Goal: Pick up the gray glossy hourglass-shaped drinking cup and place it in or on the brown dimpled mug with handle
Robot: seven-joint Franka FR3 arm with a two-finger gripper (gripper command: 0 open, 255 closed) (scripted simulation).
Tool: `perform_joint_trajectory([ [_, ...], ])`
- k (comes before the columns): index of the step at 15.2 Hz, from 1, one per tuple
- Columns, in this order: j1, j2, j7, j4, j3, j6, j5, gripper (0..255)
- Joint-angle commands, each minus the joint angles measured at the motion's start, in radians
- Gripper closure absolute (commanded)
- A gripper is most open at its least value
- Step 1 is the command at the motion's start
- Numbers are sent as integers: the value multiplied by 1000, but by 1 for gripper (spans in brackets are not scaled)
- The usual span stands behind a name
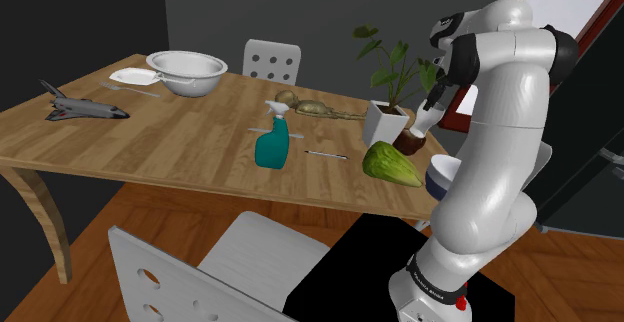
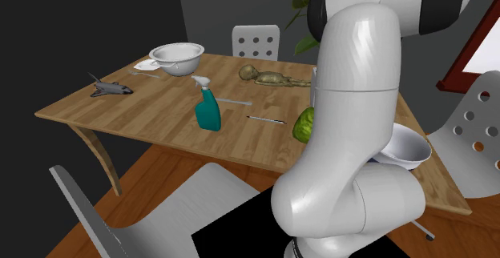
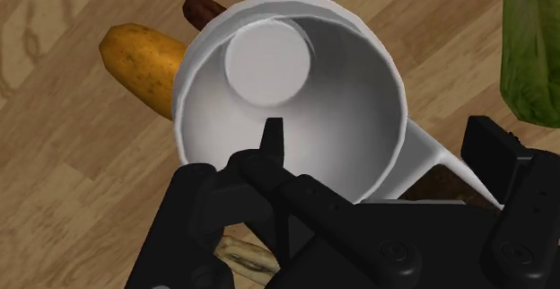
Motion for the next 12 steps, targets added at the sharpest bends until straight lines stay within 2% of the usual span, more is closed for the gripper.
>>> perform_joint_trajectory([
  [1,0,0,0,0,0,0,0,0],
  [5,-56,31,4,170,2,-141,15,0],
  [12,-56,31,4,170,2,-141,15,0],
])
